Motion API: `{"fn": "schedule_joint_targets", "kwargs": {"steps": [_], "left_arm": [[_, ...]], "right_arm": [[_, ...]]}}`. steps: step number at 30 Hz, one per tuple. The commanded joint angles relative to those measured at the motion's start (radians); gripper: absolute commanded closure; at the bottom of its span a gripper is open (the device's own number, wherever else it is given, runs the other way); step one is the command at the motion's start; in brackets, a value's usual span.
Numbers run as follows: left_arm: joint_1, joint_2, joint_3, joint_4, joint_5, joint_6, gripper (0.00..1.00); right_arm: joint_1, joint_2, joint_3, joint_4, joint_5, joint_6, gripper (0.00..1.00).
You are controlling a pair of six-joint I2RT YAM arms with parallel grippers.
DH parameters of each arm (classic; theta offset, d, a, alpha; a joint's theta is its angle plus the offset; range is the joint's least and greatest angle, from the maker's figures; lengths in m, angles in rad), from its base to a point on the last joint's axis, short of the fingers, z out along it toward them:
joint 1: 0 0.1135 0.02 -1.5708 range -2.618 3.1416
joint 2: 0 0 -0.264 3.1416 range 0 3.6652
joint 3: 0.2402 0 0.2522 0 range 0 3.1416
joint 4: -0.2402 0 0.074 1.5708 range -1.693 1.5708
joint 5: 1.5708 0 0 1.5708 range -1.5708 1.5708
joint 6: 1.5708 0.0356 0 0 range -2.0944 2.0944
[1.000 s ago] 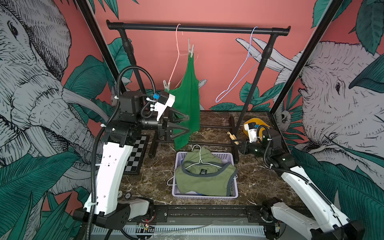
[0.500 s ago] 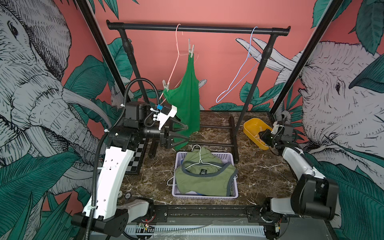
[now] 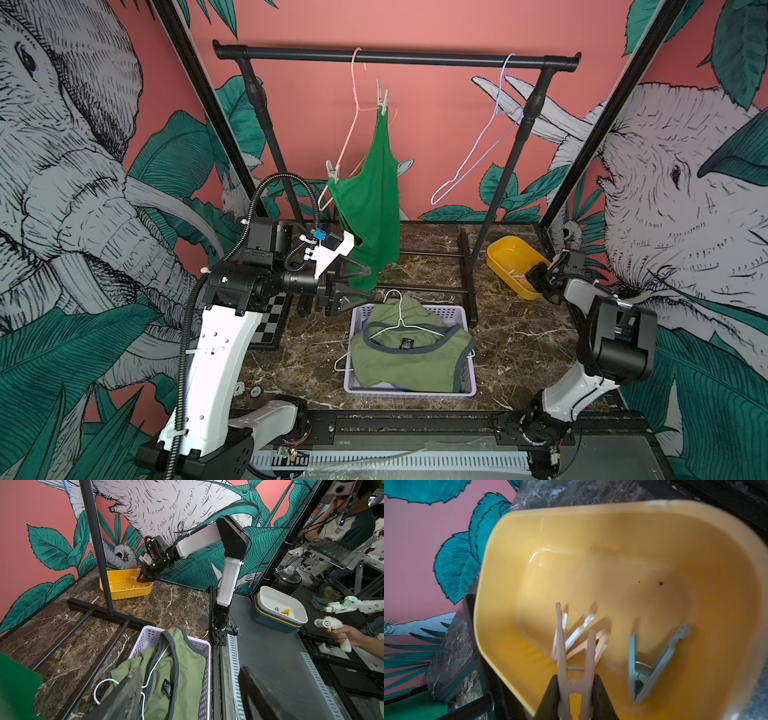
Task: Remove the clothespins securing tank tops to the hanger
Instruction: Place the clothespin in the storage box.
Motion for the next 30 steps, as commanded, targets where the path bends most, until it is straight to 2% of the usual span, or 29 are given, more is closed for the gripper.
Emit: {"fn": "schedule_joint_targets", "kwargs": {"steps": [1,10,20,23,26,30], "left_arm": [[0.003,-0.024,-0.011,-0.050,-0.002,0.060,0.25],[-0.010,-0.036,-0.036,-0.048,-0.042,0.072,0.24],[-0.039,-0.046,-0.031,-0.092,-0.112,0.124,0.24],[-0.040,-0.040,-0.021,-0.102,-0.126,0.135,0.24],[-0.041,-0.035,-0.008,-0.133,-0.146,0.165,0.24],[-0.048,-0.025,0.030,-0.232,-0.196,0.257,0.24]], "right_arm": [[0.000,0.020,0.047,-0.010,0.004,-0.012,0.96],[-0.001,0.059,0.061,-0.011,0.001,-0.012,0.72],[-0.001,0.039,0.077,-0.032,-0.005,-0.010,0.64],[0.000,-0.030,0.034,-0.004,-0.031,0.008,0.64],[0.016,-0.165,-0.052,0.024,-0.056,0.019,0.67],[0.122,-0.375,-0.140,0.005,-0.151,-0.037,0.73]]}}
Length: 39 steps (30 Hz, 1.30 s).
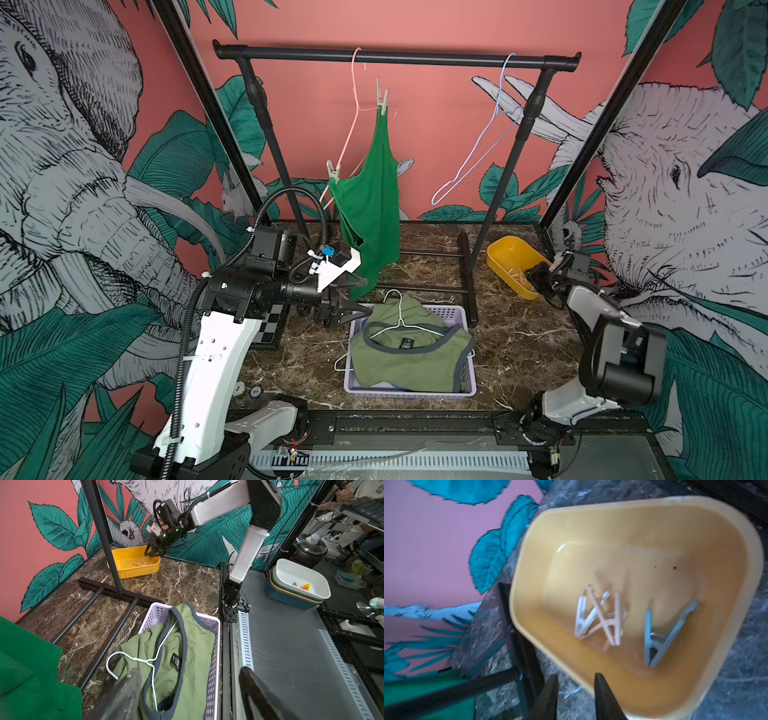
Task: Remove the clothespins securing tank tops to the hanger
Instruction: Place the clothespin in the storage box, then pick up the hanger from the basket.
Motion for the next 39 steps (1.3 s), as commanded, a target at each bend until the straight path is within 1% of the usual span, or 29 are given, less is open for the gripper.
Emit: {"fn": "schedule_joint_targets", "kwargs": {"steps": [1,2,4,7,9,11,13,16,19,24,33,39], "left_arm": [[-0.010,0.005,0.056,-0.126,-0.048,0.121,0.24],[-0.010,0.010,0.066,-0.141,-0.058,0.132,0.24],[-0.011,0.015,0.080,-0.154,-0.075,0.137,0.24],[-0.011,0.021,0.085,-0.156,-0.080,0.140,0.24],[-0.011,0.032,0.088,-0.156,-0.077,0.138,0.24],[-0.011,0.044,0.091,-0.156,-0.072,0.134,0.24],[-0.011,0.054,0.097,-0.155,-0.063,0.129,0.24],[-0.010,0.056,0.098,-0.154,-0.059,0.126,0.24],[-0.011,0.051,0.092,-0.154,-0.057,0.125,0.24],[-0.011,0.045,0.077,-0.150,-0.061,0.124,0.24],[-0.011,0.033,0.061,-0.145,-0.059,0.124,0.24],[-0.011,0.027,0.055,-0.146,-0.063,0.124,0.24]], "right_arm": [[0.124,-0.156,-0.032,0.008,-0.129,-0.056,0.73],[0.171,-0.192,-0.038,-0.016,-0.157,-0.077,0.73],[0.307,-0.266,-0.057,-0.059,-0.212,-0.123,0.73],[0.494,-0.350,-0.089,-0.097,-0.236,-0.170,0.72],[0.596,-0.374,-0.102,-0.092,-0.252,-0.175,0.72],[0.700,-0.365,-0.104,-0.073,-0.275,-0.183,0.71],[0.796,-0.326,-0.090,-0.077,-0.285,-0.216,0.71],[0.887,-0.244,-0.074,-0.070,-0.282,-0.260,0.70],[0.941,-0.147,-0.039,-0.072,-0.282,-0.292,0.68],[0.973,-0.031,0.010,-0.063,-0.244,-0.314,0.68],[0.975,0.049,0.061,-0.091,-0.217,-0.357,0.65],[0.975,0.105,0.079,-0.085,-0.249,-0.363,0.65]]}}
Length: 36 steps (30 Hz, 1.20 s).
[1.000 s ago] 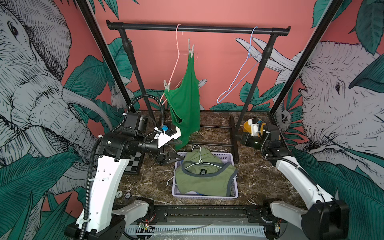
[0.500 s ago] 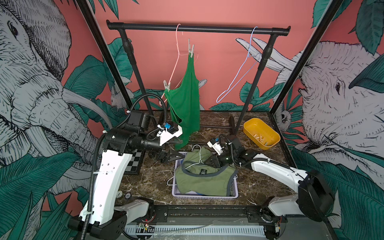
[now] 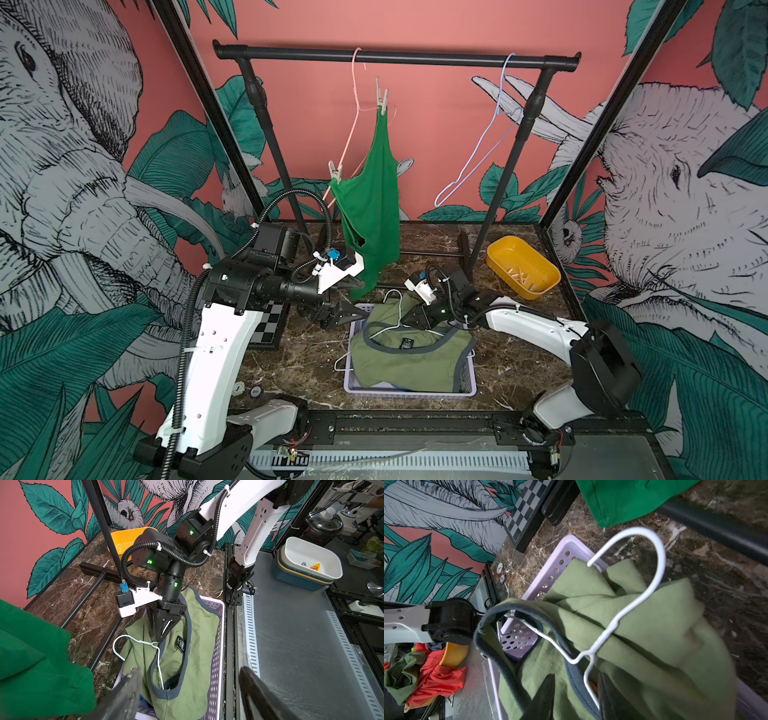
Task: Remove the clothespins securing tank tops to the hanger
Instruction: Pick up the hanger from the basket.
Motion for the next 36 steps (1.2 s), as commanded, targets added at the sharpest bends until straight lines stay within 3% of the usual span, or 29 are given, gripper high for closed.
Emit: {"fn": "schedule_joint_targets", "kwargs": {"steps": [1,10,19,29,36], "left_arm": [[-0.004,-0.021,-0.012,-0.030,0.016,0.026,0.24],[-0.004,-0.018,-0.023,-0.025,0.017,0.032,0.24],[-0.004,-0.019,-0.020,-0.025,0.020,0.027,0.24],[-0.004,-0.021,-0.018,-0.022,0.022,0.024,0.24],[-0.004,-0.026,-0.041,0.032,0.019,-0.034,0.24]], "right_arm": [[0.005,0.024,0.022,0.005,-0.025,-0.024,0.65],[0.012,0.070,0.034,0.013,-0.099,-0.042,0.66],[0.013,0.126,0.059,-0.023,-0.098,-0.080,0.68],[0.013,0.106,0.078,-0.065,-0.092,-0.118,0.96],[0.013,0.029,0.095,-0.131,-0.064,-0.156,1.00]]}}
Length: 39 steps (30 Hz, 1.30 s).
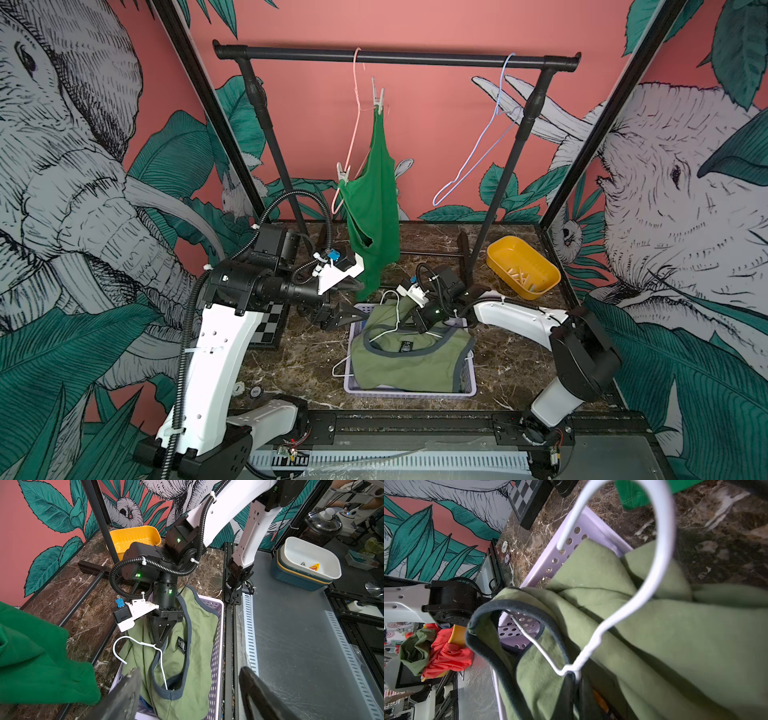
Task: Remove the clothespins securing tank tops to the hanger
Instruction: Pick up the hanger from the basket.
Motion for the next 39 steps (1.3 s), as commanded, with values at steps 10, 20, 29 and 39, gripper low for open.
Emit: {"fn": "schedule_joint_targets", "kwargs": {"steps": [10,20,29,39], "left_arm": [[-0.005,-0.050,-0.108,0.129,-0.165,-0.168,0.30],[-0.017,-0.095,-0.221,0.191,-0.231,-0.199,0.38],[-0.039,-0.072,-0.368,0.356,-0.449,-0.286,0.48],[-0.040,-0.042,-0.364,0.424,-0.558,-0.439,0.46]], "right_arm": [[0.006,-0.263,0.015,-0.117,0.147,-0.063,1.00],[0.007,-0.436,-0.001,-0.119,0.284,-0.028,1.00],[0.007,-0.594,-0.058,-0.039,0.370,0.051,1.00],[0.020,-0.661,-0.135,0.120,0.510,0.135,1.00]]}}
